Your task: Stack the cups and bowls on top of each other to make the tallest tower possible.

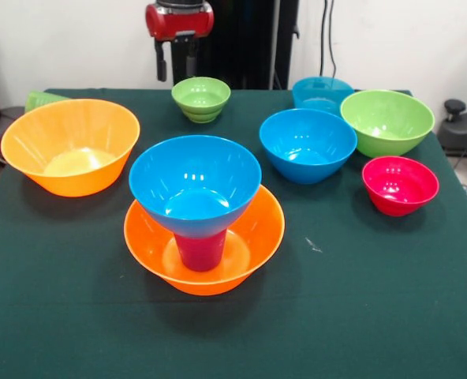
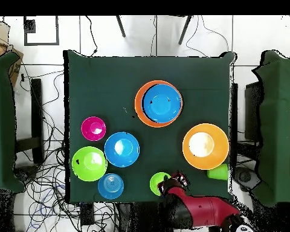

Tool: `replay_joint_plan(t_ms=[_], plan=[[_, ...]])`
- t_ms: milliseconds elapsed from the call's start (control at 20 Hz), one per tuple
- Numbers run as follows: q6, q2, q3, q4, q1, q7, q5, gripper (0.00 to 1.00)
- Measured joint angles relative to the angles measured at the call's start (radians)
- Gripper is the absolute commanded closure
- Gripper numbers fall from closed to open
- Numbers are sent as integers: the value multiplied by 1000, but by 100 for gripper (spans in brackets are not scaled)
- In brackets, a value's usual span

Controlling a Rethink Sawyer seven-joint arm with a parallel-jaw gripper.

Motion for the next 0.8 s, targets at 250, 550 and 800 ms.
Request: replay_joint_plan(t_ms=[250,550,800], plan=[[0,-1,-3,-9,1,0,0,0],[-7,11,-20,-31,13,0,0,0],[-7,31,-31,-46,16,0,0,0]])
